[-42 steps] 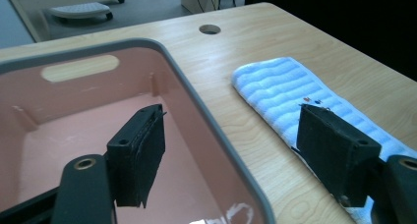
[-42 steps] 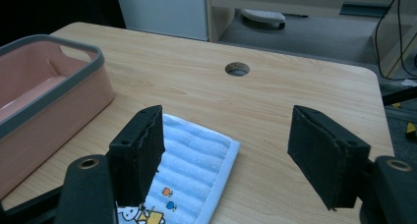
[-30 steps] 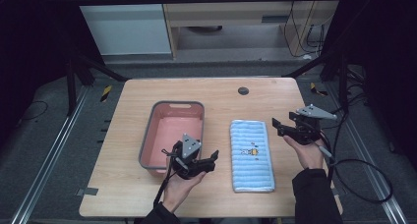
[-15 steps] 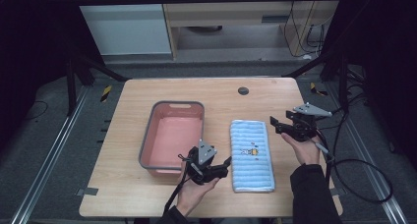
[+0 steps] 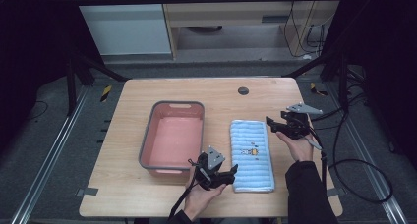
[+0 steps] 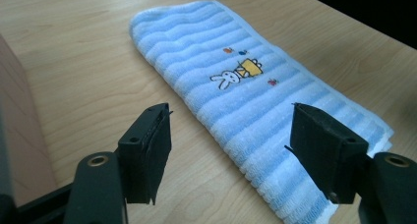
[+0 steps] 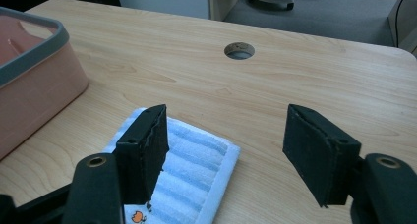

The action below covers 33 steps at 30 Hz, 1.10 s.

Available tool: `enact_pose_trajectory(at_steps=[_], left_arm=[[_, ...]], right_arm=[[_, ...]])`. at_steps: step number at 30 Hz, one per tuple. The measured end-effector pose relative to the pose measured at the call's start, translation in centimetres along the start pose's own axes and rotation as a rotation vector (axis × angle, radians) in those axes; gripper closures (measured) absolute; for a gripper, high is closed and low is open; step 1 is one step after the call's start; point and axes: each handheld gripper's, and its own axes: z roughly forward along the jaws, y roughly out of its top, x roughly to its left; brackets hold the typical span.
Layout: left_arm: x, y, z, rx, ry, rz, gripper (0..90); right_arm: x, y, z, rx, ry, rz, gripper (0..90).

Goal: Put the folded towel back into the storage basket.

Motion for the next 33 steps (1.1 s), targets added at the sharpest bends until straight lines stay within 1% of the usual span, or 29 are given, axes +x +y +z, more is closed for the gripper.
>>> enact_pose_trajectory(at_steps=[2, 4, 5, 8, 11, 14, 21, 23, 25, 28, 30, 32, 33], left_arm=[[-0.2, -0.3, 0.4, 0.010, -0.006, -0.003, 31.9], [-0.5, -0.5, 0.7, 0.021, -0.012, -0.003, 32.1], [-0.5, -0.7, 0.8, 0.029, -0.011, 0.003, 32.4], [-0.8, -1.0, 1.3, 0.046, -0.022, 0.004, 33.0], [-1.0, -1.2, 1.7, 0.054, -0.025, -0.003, 34.5], [-1.1, -1.5, 2.1, 0.066, -0.019, 0.002, 35.8], [-1.2, -2.1, 2.8, 0.098, -0.027, -0.001, 40.8], [-1.4, -2.3, 3.1, 0.107, -0.031, -0.007, 42.5], [-1.4, -2.5, 3.3, 0.115, -0.032, -0.010, 44.1], [-1.4, -2.7, 3.5, 0.124, -0.037, -0.020, 45.6], [-1.5, -2.7, 3.6, 0.125, -0.035, -0.029, 46.9], [-1.5, -2.8, 3.6, 0.127, -0.042, -0.032, 49.9], [-1.5, -2.8, 3.7, 0.126, -0.045, -0.036, 50.8]], right_arm=[[0.0, -0.1, 0.4, 0.003, -0.001, -0.010, 33.7], [0.1, -0.3, 0.9, 0.010, -0.001, -0.005, 34.1], [0.1, -0.3, 1.2, 0.013, 0.000, -0.008, 34.4], [0.2, -0.6, 1.9, 0.028, 0.002, -0.010, 34.9], [0.3, -1.0, 2.7, 0.043, 0.007, -0.011, 35.0], [0.3, -1.4, 3.5, 0.061, 0.006, -0.016, 35.4], [0.1, -2.6, 5.2, 0.104, 0.008, -0.001, 37.8], [0.0, -3.0, 5.7, 0.127, 0.004, -0.009, 38.1], [0.0, -3.3, 6.1, 0.144, 0.009, -0.001, 38.7], [0.0, -3.7, 6.7, 0.151, 0.013, 0.005, 40.5], [0.0, -3.9, 6.9, 0.161, 0.009, 0.001, 42.1], [-0.1, -4.1, 7.1, 0.172, 0.009, 0.006, 43.2], [-0.2, -4.2, 7.2, 0.175, 0.009, -0.002, 44.0]])
